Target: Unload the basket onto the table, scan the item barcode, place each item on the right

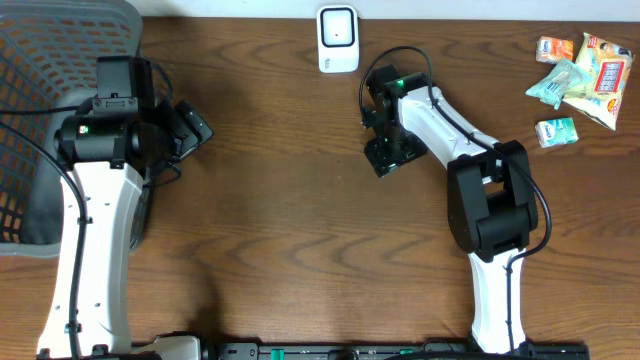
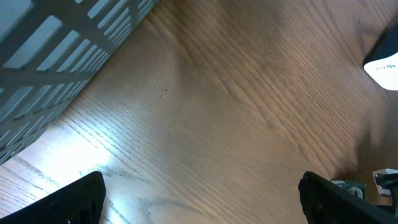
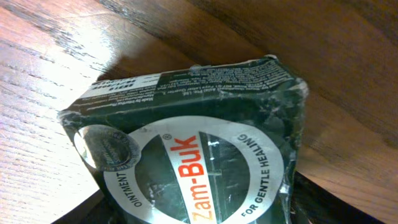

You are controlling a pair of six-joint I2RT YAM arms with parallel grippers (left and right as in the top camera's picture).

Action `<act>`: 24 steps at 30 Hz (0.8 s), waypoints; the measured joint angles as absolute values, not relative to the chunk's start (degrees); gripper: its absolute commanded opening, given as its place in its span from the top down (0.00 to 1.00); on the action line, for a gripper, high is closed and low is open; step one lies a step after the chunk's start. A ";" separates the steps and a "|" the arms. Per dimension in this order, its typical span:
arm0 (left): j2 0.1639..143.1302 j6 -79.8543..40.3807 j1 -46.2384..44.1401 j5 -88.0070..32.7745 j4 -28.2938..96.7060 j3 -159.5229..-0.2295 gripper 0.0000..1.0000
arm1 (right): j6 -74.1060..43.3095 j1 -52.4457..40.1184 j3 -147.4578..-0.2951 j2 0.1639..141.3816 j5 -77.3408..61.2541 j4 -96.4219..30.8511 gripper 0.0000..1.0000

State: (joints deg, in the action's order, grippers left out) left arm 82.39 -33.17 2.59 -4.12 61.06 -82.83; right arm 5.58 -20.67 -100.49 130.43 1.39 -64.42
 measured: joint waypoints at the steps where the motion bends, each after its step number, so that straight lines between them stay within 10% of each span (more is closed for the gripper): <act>1: 82.39 -33.17 2.59 -4.12 61.06 -82.83 0.02 | 5.45 -20.67 -100.57 130.43 1.34 -64.53 0.37; 24: 82.39 -33.17 2.59 -4.12 61.06 -82.83 0.02 | 19.29 -20.78 -101.25 120.77 -26.41 -70.17 0.35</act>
